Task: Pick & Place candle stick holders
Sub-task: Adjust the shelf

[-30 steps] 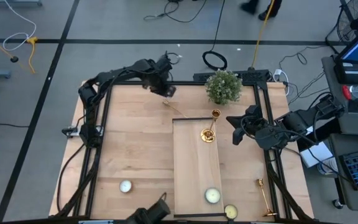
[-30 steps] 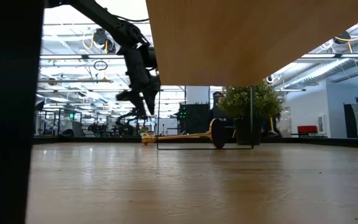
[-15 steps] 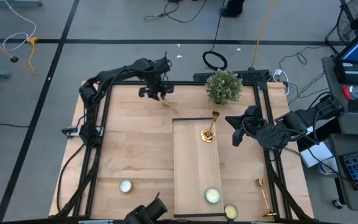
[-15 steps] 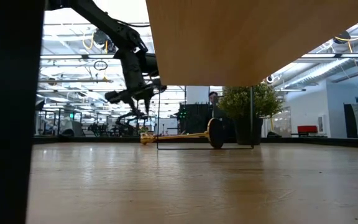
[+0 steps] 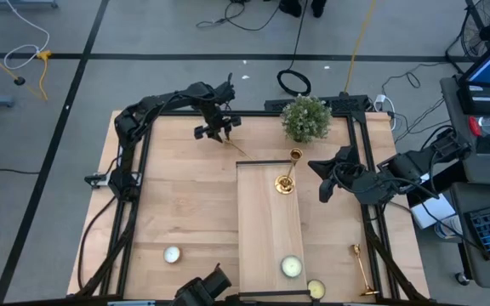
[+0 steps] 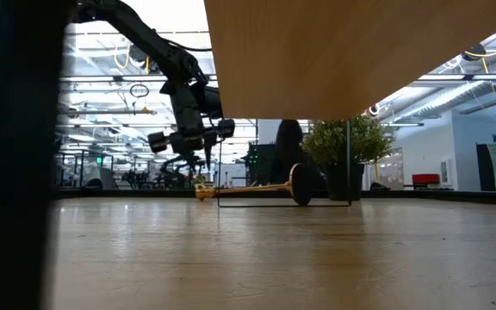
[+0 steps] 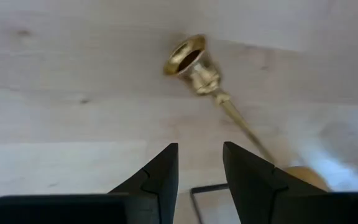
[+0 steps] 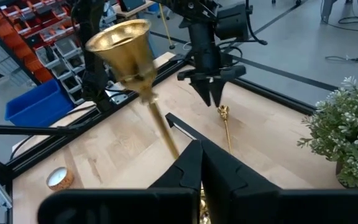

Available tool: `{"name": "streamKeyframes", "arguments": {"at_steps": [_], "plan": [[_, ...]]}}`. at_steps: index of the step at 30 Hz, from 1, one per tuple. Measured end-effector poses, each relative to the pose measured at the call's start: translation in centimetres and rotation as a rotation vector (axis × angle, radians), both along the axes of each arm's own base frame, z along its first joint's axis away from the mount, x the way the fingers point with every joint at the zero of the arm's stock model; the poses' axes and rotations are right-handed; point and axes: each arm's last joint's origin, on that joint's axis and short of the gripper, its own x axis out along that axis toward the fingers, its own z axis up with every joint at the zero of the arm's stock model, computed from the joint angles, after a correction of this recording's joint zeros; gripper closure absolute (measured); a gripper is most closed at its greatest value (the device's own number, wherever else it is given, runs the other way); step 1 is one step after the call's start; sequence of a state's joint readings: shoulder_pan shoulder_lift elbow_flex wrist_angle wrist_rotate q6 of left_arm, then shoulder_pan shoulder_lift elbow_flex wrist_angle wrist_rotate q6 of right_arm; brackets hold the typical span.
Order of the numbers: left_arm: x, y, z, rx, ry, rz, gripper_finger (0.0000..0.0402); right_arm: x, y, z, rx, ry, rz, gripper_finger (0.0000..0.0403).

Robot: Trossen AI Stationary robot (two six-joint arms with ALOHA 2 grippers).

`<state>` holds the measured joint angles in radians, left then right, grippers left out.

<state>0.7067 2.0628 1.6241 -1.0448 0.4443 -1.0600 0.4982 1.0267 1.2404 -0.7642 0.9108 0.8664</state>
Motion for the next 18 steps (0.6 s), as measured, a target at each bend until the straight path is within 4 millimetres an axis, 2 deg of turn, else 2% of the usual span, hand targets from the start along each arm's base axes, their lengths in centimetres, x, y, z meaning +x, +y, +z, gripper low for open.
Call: {"name": "streamKeyframes", "arguments": {"at_steps": [12,18], "plan": [[-0.6,0.0,-0.1,0.051,0.002,-0.169,0.0272,0.0,0.1,0.0,0.01,-0.001,0.013,0.0403],[-1.8,0.2,-0.2,0.114,0.1,-0.324,0.0272,0.0,0.1,0.0,0.011,-0.001,0.013,0.0403]]}}
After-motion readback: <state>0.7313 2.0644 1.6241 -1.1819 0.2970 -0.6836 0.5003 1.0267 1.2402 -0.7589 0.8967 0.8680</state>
